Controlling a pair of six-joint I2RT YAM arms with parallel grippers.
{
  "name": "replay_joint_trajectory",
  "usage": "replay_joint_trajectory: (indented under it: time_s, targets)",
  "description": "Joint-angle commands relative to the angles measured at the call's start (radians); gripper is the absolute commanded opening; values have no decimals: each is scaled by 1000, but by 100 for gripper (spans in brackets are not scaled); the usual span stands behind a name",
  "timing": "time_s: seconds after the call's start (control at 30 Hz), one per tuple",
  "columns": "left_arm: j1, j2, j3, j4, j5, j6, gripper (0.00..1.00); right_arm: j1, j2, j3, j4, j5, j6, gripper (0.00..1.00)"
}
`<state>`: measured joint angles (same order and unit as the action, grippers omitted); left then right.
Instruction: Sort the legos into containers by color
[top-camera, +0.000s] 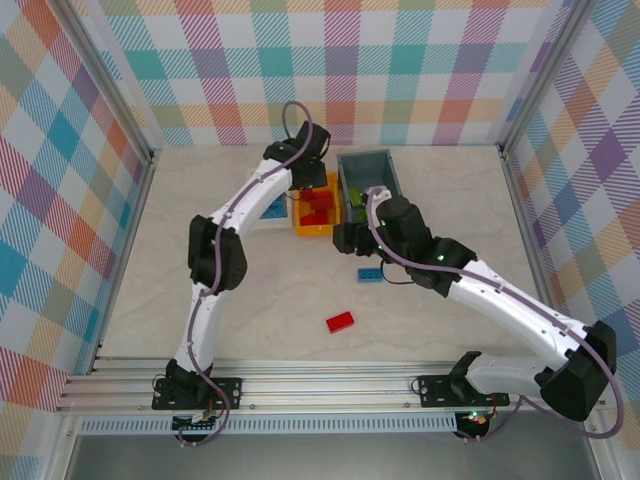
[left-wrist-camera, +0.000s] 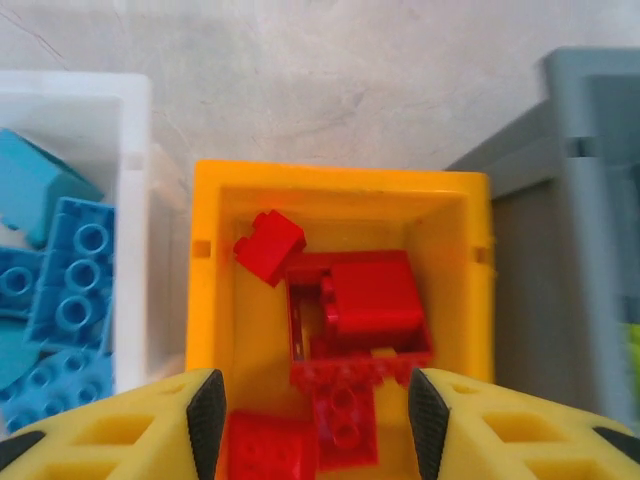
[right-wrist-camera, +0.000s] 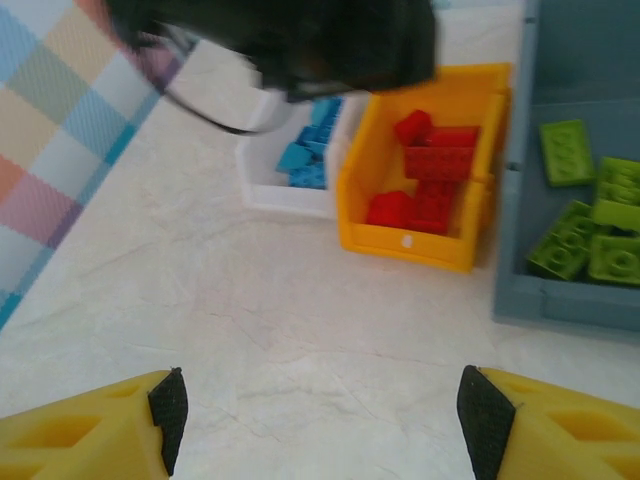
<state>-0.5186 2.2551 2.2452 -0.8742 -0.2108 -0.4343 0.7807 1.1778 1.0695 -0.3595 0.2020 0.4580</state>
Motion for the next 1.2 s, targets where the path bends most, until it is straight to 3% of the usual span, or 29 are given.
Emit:
replay_joint_trajectory:
  time_s: [0.0, 0.13, 0.33, 0.53, 0.73, 0.9, 1.03, 1.17]
  targets:
    - [-40, -222, -123, 73, 22, -49, 53, -23, -14, -25, -159, 92, 57, 75]
    - [-125, -446, -402, 202, 20, -76, 54, -33, 7, -52, -256, 99, 68, 77]
    - [-284, -732, -760, 296, -53, -149, 54, -34, 2, -108, -264, 62, 21, 77]
    - [-424, -897, -1031, 342, -113, -306, 55, -34, -16, -121, -315, 101, -11, 76]
    - [-482, -806, -1141, 472, -58, -611, 58, -32, -249, -188, -283, 58, -64, 74]
    - [-508, -630, -1082, 527, -29, -803, 58, -33, -442, -204, -258, -183, -193, 76]
    - [-509, -563, -1003, 460, -67, -835, 57, -32, -447, -169, -391, -191, -173, 75]
    - [-509, -665, -1049, 368, -188, -842, 58, -10, -379, -188, -454, -213, -82, 71]
